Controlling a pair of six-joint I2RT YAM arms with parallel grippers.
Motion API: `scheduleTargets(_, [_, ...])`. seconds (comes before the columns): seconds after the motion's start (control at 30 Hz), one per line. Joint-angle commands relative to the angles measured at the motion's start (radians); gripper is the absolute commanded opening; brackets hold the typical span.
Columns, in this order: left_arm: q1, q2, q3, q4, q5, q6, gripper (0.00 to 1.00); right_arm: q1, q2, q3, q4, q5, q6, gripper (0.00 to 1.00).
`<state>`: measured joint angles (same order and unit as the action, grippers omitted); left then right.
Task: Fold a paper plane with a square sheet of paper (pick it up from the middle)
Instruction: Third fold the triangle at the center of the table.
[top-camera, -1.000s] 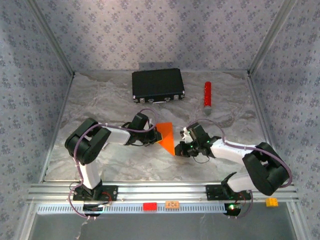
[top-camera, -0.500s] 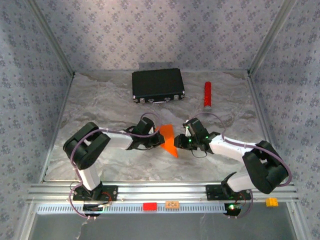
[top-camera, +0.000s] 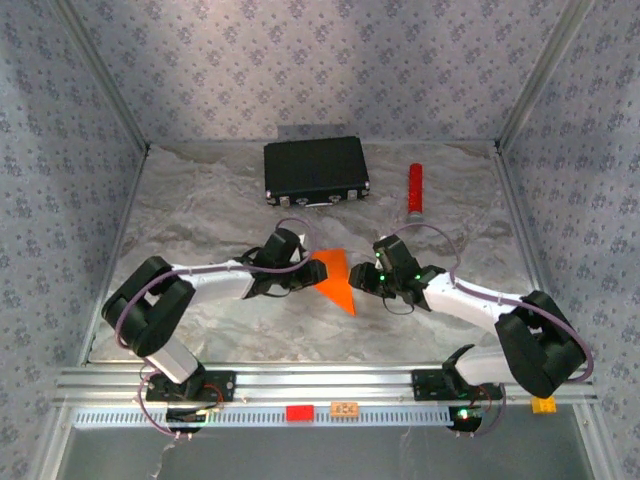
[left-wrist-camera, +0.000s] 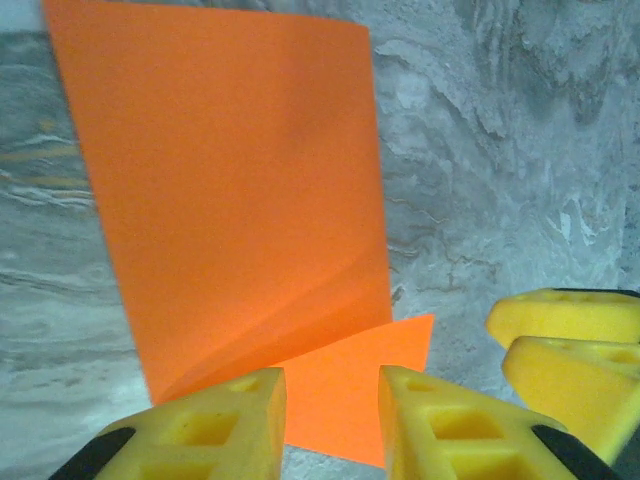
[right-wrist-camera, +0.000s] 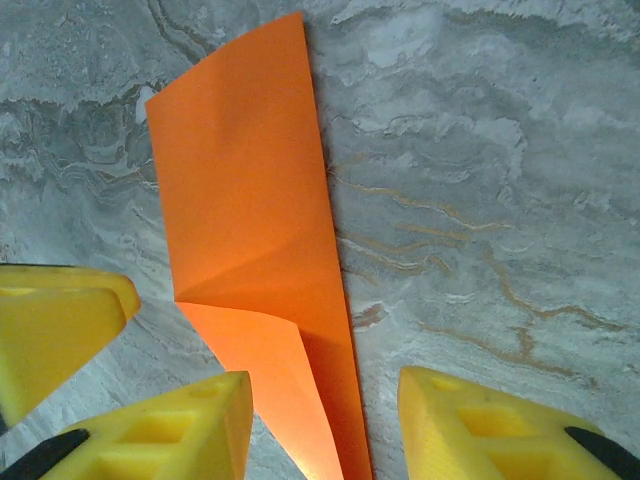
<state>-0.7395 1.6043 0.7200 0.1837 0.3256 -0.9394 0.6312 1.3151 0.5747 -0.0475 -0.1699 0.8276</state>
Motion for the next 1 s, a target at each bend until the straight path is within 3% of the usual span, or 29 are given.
scheduleTargets(0.0, [0.032, -0.034, -0.034, 0.004, 0.026, 0.048, 0.30, 0.011, -0.001, 0.018, 0.002, 0.025, 0.012, 0.45])
scheduleTargets(0.1, [0.058, -0.048, -0.059, 0.041, 0.047, 0.053, 0.31, 0.006, 0.019, 0.028, -0.040, 0.063, 0.017, 0.45])
scheduleTargets(0.33, [0.098, -0.096, -0.102, 0.028, 0.048, 0.116, 0.36, -0.008, 0.016, -0.008, 0.044, 0.037, -0.003, 0.47])
scheduleTargets(0.8, [0.144, -0.175, -0.126, 0.034, 0.054, 0.121, 0.45, -0.075, 0.117, -0.006, 0.202, -0.242, -0.108, 0.37])
scheduleTargets(0.97, [0.146, -0.137, -0.125, 0.062, 0.095, 0.092, 0.46, -0.078, 0.130, -0.010, 0.180, -0.231, -0.119, 0.36])
